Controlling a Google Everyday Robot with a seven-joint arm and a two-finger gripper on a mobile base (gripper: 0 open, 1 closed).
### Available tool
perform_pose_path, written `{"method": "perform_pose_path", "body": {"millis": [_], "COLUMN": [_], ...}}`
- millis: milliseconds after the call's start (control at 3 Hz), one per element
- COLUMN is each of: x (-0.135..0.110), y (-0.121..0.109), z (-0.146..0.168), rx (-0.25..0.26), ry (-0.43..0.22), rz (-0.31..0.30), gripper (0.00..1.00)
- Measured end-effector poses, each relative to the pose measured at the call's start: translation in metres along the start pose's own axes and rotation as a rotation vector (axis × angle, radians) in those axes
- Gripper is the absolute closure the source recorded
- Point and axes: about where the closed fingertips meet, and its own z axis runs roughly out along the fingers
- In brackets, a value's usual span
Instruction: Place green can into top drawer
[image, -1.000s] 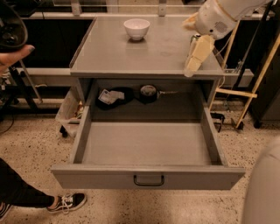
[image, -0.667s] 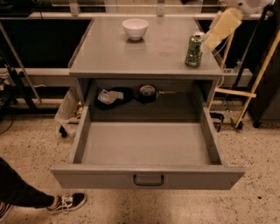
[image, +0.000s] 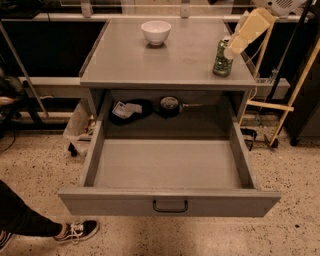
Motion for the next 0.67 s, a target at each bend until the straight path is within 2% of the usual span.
{"method": "perform_pose_path", "body": {"millis": [333, 667], "x": [0.022, 0.067], "y": [-0.026, -0.077], "z": [0.0, -0.004], "rx": [0.078, 0.215], "ry": [-0.036, -0.055], "rz": [0.079, 0.223], "gripper": [0.0, 0.0]}}
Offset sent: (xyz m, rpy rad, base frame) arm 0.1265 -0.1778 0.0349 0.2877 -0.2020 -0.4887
